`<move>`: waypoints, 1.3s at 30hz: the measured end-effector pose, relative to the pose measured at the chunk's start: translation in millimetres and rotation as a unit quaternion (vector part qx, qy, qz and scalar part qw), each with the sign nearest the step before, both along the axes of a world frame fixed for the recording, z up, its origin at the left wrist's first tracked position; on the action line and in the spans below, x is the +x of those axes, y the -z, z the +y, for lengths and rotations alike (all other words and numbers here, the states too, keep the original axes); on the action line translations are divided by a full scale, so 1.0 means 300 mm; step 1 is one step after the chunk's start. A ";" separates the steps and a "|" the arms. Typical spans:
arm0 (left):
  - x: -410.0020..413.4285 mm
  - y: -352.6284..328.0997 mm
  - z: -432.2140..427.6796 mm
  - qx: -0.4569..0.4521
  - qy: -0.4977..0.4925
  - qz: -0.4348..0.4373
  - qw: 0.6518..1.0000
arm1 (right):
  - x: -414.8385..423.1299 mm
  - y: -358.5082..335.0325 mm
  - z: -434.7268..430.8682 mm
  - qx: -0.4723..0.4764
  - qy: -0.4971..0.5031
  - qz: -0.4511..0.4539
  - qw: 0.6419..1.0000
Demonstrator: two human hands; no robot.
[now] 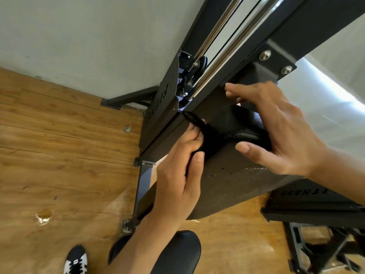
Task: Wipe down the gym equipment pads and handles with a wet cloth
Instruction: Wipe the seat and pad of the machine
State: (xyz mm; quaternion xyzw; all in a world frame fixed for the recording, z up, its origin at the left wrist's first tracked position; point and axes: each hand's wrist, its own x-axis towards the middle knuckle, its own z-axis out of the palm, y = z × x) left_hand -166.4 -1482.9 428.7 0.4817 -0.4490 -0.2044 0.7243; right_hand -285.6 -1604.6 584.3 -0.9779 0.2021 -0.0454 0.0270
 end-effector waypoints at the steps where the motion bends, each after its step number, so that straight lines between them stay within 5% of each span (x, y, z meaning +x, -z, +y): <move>1: 0.006 -0.019 -0.021 -0.001 0.009 0.000 1.000 | 0.000 -0.001 0.000 -0.002 0.000 -0.001 1.000; 11: 0.050 -0.033 -0.072 -0.051 0.078 -0.004 0.996 | 0.005 0.000 0.007 -0.017 -0.004 -0.011 1.000; 15: 0.014 0.010 -0.007 -0.008 0.034 0.012 0.999 | 0.006 -0.001 0.008 -0.016 -0.003 -0.011 1.000; 20: -0.027 -0.198 -0.106 0.024 -0.096 0.073 0.992 | 0.010 0.001 0.010 -0.010 0.001 -0.023 1.000; 24: -0.006 -0.141 -0.090 0.010 -0.061 0.040 0.997 | 0.009 0.001 0.008 -0.018 0.002 -0.019 1.000; 29: 0.007 0.036 0.003 0.214 0.025 0.156 0.964 | 0.005 -0.001 0.008 -0.024 0.004 -0.003 1.000; 36: 0.008 0.334 0.093 0.311 0.056 0.133 0.939 | -0.001 -0.001 0.014 -0.017 -0.002 0.005 1.000; 39: -0.013 0.509 0.150 0.391 0.055 0.163 0.904 | 0.002 -0.002 0.018 -0.021 -0.005 0.007 1.000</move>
